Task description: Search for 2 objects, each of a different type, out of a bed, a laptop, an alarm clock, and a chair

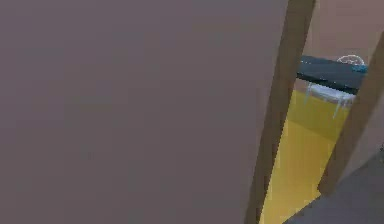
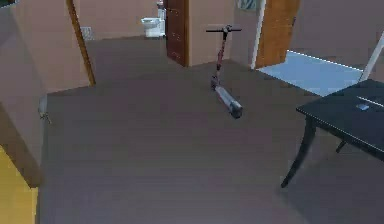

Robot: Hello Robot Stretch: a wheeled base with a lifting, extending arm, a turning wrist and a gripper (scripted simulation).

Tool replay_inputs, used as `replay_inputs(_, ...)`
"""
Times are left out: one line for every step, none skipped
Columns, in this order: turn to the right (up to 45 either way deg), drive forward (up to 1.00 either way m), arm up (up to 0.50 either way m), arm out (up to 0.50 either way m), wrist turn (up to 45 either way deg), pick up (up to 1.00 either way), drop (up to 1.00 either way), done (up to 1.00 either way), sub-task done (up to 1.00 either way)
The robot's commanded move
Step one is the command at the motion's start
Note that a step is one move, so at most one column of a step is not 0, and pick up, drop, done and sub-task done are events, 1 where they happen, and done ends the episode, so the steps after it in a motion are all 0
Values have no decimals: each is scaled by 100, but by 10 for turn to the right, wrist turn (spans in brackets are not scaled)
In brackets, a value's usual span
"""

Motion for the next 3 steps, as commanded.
replay_inputs(450, 0, 0, 0, 0, 0, 0, 0, 0)
replay_inputs(390, 0, 0, 0, 0, 0, 0, 0, 0)
replay_inputs(0, 100, 0, 0, 0, 0, 0, 0, 0)
